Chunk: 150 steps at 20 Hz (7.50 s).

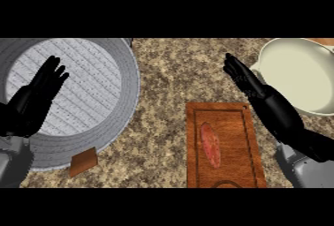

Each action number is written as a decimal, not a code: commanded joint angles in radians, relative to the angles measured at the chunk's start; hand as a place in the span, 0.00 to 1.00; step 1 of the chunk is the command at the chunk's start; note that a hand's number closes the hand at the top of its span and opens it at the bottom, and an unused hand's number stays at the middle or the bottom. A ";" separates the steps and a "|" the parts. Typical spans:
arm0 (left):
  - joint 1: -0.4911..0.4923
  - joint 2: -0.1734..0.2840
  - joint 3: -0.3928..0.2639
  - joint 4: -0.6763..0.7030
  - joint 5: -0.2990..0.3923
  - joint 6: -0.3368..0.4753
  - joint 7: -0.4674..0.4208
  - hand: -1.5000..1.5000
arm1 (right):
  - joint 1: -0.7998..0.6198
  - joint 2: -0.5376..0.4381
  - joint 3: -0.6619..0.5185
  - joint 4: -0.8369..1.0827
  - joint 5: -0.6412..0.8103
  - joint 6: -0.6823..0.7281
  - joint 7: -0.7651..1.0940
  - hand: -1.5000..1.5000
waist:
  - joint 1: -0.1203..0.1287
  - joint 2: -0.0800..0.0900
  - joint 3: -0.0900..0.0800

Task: Pick the sweet potato from the cutting board and place it in the pot

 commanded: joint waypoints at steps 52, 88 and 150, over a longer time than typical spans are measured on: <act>-0.048 -0.196 0.044 0.038 -0.153 0.098 -0.122 0.50 | -0.329 -0.120 0.381 0.755 0.767 0.260 -0.911 0.00 | -0.014 -0.023 -0.018; -0.045 -0.278 0.110 0.026 -0.243 0.066 -0.118 0.50 | -0.139 0.160 0.333 0.777 1.167 0.039 -0.974 1.00 | -0.020 -0.026 -0.018; -0.039 -0.262 0.156 0.065 -0.225 -0.007 -0.166 0.50 | -0.559 -0.058 -0.601 1.250 1.742 -0.795 1.063 1.00 | -0.001 -0.015 -0.017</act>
